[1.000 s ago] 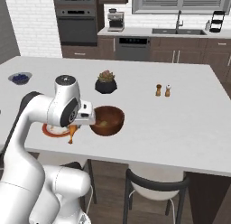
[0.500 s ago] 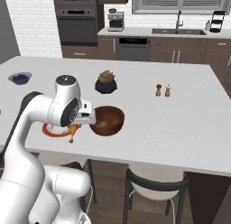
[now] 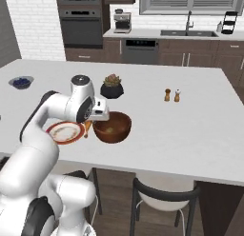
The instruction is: Pick the chicken drumstick and potato from their plates and place them in the bowl. Then put the bowl in the fridge.
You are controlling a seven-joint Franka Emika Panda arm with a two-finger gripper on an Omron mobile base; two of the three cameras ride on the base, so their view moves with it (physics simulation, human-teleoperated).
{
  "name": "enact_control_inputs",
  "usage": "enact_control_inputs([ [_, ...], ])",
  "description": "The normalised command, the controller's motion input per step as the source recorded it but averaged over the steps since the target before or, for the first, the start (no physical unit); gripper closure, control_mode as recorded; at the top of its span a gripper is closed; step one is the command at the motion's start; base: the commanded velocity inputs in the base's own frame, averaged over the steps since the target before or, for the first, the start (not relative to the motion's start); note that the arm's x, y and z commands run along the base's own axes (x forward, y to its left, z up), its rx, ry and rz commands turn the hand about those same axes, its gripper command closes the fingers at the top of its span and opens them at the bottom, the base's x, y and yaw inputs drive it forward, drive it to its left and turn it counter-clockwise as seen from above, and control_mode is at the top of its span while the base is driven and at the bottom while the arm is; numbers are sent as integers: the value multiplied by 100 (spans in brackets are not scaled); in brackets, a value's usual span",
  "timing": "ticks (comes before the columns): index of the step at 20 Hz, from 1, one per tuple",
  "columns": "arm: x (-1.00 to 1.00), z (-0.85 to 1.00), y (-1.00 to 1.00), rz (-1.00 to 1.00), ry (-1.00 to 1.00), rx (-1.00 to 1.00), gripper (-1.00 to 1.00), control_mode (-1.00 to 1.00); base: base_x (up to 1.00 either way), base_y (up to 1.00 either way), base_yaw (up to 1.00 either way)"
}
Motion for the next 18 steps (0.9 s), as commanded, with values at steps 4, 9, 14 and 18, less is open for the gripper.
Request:
enact_control_inputs([
  [4,63,-1,-35,-15,3,0,100,-100,0,0,0],
  [9,71,-21,-16,-15,12,-2,100,-100,0,0,0],
  [14,65,-51,0,-9,3,-3,100,-100,0,0,0],
  [18,69,-45,-9,-7,1,-1,100,-100,0,0,0],
])
